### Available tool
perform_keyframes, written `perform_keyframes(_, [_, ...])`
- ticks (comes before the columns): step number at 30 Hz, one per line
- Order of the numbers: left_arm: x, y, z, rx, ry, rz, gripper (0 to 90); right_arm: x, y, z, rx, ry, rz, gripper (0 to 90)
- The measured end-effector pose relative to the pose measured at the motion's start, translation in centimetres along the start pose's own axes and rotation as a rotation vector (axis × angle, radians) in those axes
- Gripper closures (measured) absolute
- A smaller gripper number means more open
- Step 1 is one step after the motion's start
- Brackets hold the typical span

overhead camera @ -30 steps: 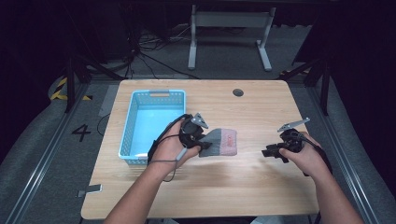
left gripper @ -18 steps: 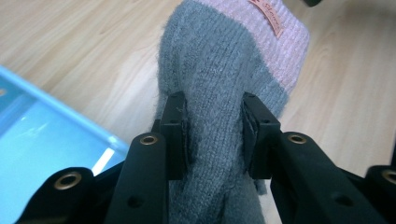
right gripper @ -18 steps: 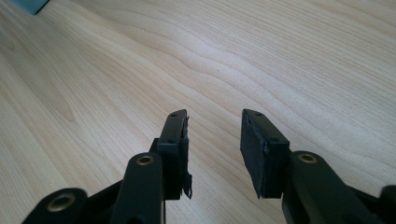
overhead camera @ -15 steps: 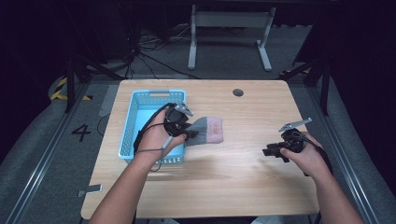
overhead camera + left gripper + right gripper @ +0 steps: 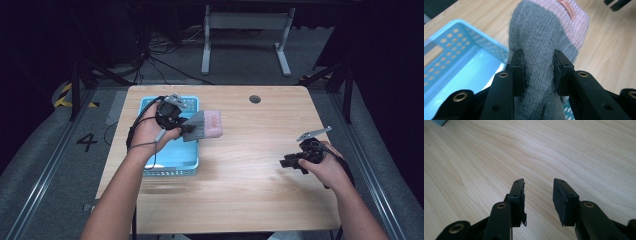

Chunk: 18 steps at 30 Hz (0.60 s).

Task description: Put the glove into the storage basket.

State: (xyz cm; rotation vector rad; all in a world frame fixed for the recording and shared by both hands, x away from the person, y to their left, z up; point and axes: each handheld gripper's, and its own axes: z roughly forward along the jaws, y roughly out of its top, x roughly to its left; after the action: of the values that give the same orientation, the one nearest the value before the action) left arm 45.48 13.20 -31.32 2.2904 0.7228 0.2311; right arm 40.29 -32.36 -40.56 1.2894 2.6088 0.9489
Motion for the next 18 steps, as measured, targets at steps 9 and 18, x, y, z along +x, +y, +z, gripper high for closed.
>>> perform_keyframes(9, [3.2, -1.4, -0.8, 0.026, 0.039, -0.044, 66.7, 0.1, 0.4, 0.4, 0.005, 0.008, -0.009, 62.0])
perform_keyframes(18, [6.2, -3.2, -0.4, 0.113, 0.086, -0.075, 66.7, 0.1, 0.2, 0.6, 0.01, 0.009, -0.004, 61.2])
